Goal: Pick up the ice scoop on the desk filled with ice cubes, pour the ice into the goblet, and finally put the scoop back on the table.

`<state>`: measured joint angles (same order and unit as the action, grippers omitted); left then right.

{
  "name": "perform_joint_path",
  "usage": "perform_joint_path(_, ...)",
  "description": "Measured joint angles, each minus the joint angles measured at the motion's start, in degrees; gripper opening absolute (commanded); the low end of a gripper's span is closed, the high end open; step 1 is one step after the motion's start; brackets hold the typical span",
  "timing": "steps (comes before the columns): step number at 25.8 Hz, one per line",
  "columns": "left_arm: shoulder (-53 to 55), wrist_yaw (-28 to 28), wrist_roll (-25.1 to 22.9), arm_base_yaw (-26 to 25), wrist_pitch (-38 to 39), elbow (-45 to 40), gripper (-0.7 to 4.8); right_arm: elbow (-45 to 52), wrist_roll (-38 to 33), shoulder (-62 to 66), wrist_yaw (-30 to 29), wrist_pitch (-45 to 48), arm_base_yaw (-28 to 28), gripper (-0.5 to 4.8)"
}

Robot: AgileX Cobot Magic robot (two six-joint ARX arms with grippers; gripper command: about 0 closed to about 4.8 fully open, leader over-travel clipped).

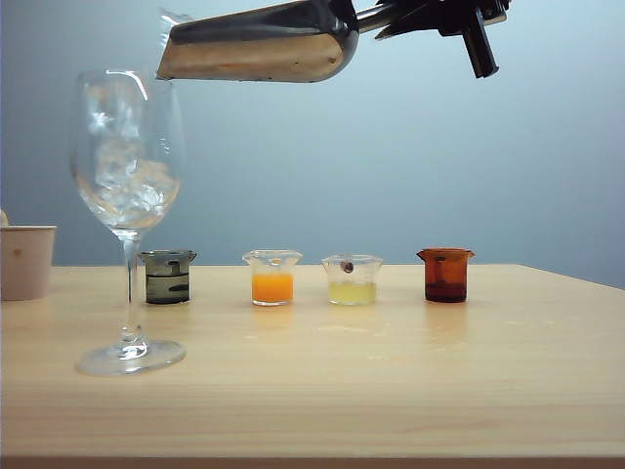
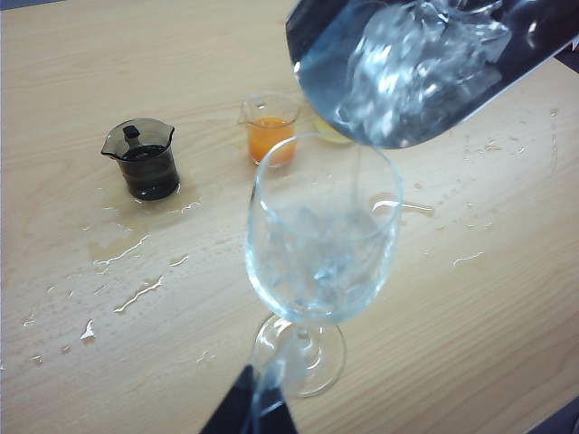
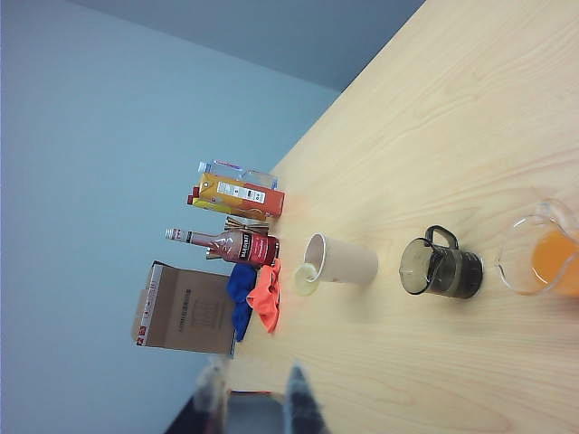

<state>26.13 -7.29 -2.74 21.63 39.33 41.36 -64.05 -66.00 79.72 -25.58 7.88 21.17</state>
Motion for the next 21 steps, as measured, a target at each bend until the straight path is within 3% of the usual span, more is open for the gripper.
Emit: perform_joint_path(21, 0.0, 0.0, 0.0, 0.0, 0.3, 0.0, -0.05, -1.3, 2.5, 0.0, -1.0, -1.4, 0.0, -0.07)
